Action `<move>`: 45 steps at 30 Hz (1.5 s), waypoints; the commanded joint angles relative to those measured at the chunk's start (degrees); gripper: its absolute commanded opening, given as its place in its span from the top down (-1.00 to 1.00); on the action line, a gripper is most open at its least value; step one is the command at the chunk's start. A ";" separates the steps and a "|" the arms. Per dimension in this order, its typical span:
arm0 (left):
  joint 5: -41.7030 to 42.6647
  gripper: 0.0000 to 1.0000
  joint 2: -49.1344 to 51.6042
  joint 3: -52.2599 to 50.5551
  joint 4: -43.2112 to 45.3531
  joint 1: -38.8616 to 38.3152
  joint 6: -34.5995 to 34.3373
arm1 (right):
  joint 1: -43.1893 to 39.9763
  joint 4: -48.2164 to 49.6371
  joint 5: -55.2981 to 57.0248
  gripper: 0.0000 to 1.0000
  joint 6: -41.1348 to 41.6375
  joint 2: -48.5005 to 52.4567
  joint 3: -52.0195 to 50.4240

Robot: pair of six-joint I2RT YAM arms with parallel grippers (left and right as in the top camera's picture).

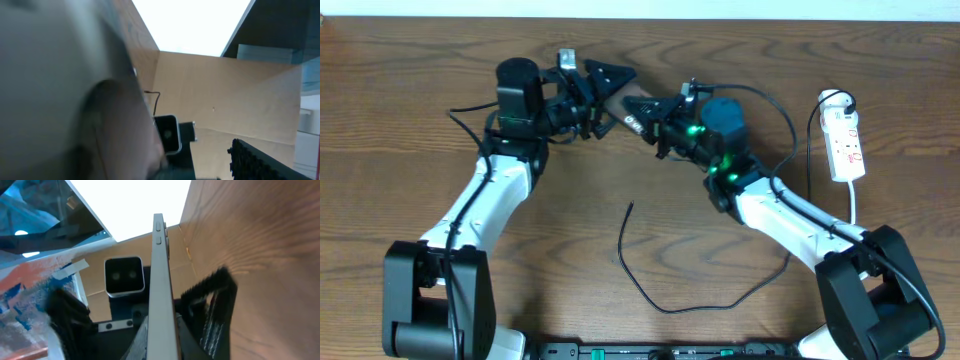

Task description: Plug charger to phone and switch on socket

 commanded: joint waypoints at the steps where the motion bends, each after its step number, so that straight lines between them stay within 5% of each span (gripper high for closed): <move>1: -2.32 -0.80 -1.16 -0.50 0.37 0.31 -0.76 | 1.07 0.90 4.07 0.97 3.58 -0.24 0.83; 17: -5.88 -0.79 -1.16 -0.50 4.17 2.27 -8.92 | 1.09 0.90 4.57 0.97 8.09 -0.24 0.83; 21: -5.92 -0.39 -1.16 -0.50 5.44 2.25 -9.46 | 1.09 0.85 4.76 0.97 8.24 -0.24 0.83; 34: -6.58 -0.06 -1.14 -0.50 4.57 2.21 -9.44 | 2.01 2.38 5.22 0.97 7.48 -0.24 0.83; 45: -7.06 0.63 -1.14 -0.50 1.53 2.21 -8.92 | 2.21 2.58 5.46 0.97 4.76 -0.24 0.83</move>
